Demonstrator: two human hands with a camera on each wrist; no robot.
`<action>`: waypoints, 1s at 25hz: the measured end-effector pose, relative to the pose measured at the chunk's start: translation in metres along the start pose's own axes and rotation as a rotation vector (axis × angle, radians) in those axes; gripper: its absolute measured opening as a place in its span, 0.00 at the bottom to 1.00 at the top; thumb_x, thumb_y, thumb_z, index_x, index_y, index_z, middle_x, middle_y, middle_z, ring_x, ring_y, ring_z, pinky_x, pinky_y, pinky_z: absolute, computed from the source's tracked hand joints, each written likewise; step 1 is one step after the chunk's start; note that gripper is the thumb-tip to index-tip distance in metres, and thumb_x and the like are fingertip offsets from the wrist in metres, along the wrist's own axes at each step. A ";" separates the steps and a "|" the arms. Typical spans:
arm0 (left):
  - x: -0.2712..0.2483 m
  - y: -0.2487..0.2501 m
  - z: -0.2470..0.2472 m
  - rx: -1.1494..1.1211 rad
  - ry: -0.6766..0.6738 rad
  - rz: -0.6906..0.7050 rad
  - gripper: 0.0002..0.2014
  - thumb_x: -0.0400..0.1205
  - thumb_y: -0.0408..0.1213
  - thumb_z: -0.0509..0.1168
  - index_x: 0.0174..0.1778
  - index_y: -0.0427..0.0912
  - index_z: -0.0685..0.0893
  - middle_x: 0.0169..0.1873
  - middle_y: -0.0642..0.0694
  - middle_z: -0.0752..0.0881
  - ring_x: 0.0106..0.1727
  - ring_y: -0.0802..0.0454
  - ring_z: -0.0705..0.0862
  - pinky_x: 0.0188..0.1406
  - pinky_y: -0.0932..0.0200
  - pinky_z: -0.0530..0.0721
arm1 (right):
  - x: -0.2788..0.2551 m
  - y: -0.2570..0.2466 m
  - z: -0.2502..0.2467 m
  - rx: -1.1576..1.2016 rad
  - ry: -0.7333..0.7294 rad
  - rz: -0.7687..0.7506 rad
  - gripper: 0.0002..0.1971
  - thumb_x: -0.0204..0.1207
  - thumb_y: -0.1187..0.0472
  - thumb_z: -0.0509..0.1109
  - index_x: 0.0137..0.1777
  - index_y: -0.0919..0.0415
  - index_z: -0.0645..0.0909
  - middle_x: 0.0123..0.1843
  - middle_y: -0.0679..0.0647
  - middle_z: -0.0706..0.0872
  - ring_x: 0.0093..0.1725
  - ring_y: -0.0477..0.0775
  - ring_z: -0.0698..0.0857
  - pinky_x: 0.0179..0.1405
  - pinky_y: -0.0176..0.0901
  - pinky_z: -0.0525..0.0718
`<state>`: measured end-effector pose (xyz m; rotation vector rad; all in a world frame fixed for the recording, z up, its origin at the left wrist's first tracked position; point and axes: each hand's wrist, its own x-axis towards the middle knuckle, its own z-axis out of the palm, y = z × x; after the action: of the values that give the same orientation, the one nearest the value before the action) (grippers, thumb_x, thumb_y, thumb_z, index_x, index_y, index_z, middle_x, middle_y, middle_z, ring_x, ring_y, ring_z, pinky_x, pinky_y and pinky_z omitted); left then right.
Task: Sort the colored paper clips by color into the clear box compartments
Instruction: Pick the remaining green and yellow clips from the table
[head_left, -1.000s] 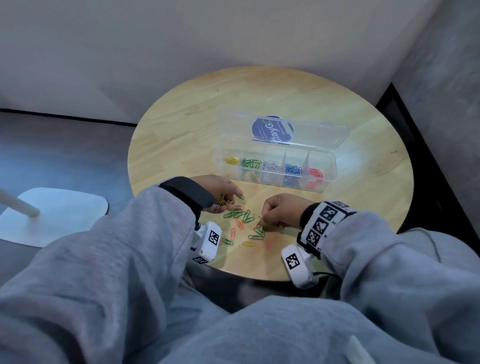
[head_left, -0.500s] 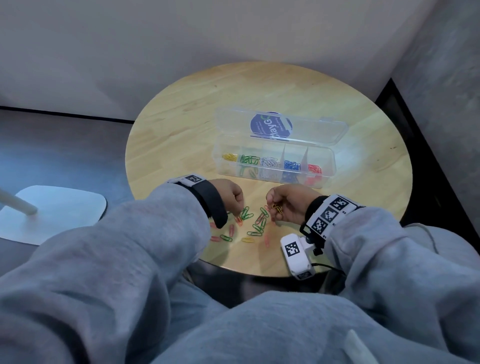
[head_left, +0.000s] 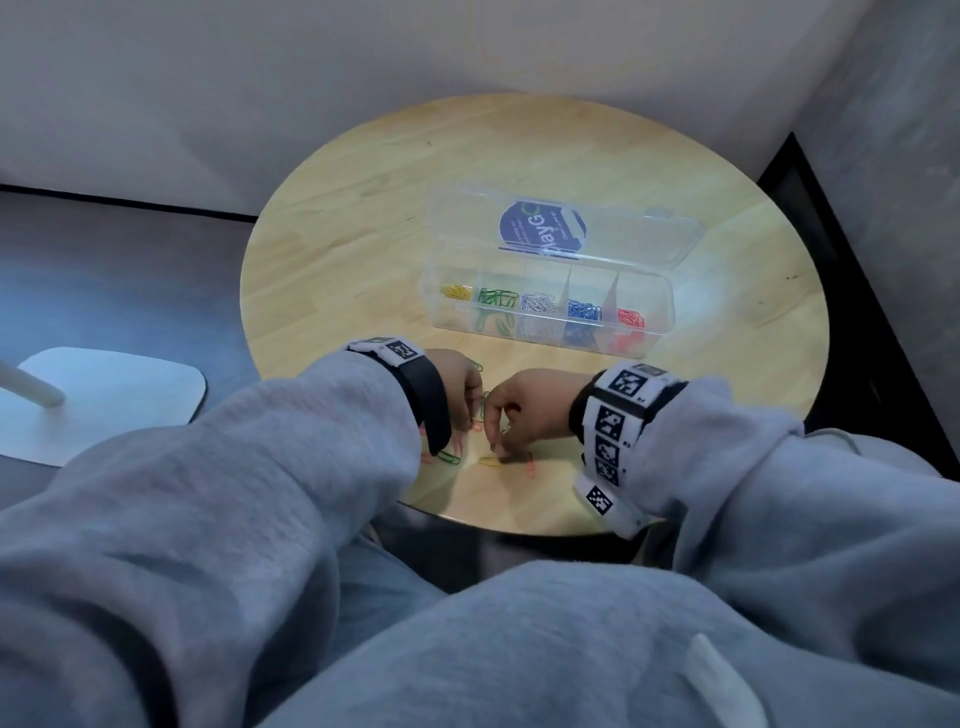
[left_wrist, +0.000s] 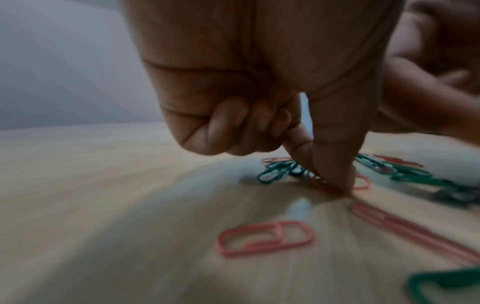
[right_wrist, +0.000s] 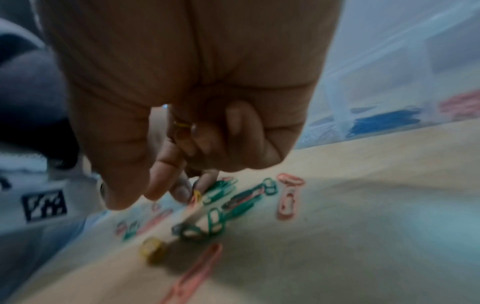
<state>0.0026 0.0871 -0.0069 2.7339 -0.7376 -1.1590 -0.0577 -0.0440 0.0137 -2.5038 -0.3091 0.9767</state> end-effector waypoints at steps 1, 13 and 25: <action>-0.001 -0.002 0.000 -0.030 0.007 0.001 0.08 0.74 0.37 0.73 0.33 0.51 0.80 0.29 0.55 0.79 0.36 0.54 0.78 0.34 0.62 0.76 | 0.002 -0.003 0.005 -0.055 -0.028 -0.012 0.06 0.70 0.59 0.76 0.45 0.52 0.83 0.28 0.42 0.73 0.26 0.39 0.76 0.29 0.33 0.68; -0.024 -0.019 -0.023 -0.670 0.180 -0.134 0.13 0.78 0.31 0.65 0.28 0.44 0.73 0.33 0.47 0.80 0.29 0.53 0.73 0.30 0.62 0.69 | 0.012 0.004 0.009 -0.111 0.039 0.023 0.03 0.69 0.64 0.70 0.38 0.55 0.82 0.32 0.44 0.79 0.32 0.44 0.75 0.32 0.36 0.75; -0.048 0.005 -0.054 -1.177 0.234 -0.169 0.09 0.81 0.29 0.55 0.46 0.40 0.81 0.28 0.48 0.71 0.26 0.56 0.67 0.16 0.71 0.66 | -0.019 0.031 -0.047 1.268 0.293 0.215 0.10 0.78 0.72 0.56 0.37 0.62 0.73 0.32 0.55 0.75 0.17 0.42 0.73 0.14 0.27 0.71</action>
<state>0.0096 0.0992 0.0644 1.8475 0.2072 -0.8368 -0.0373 -0.0929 0.0414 -1.4482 0.5365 0.5448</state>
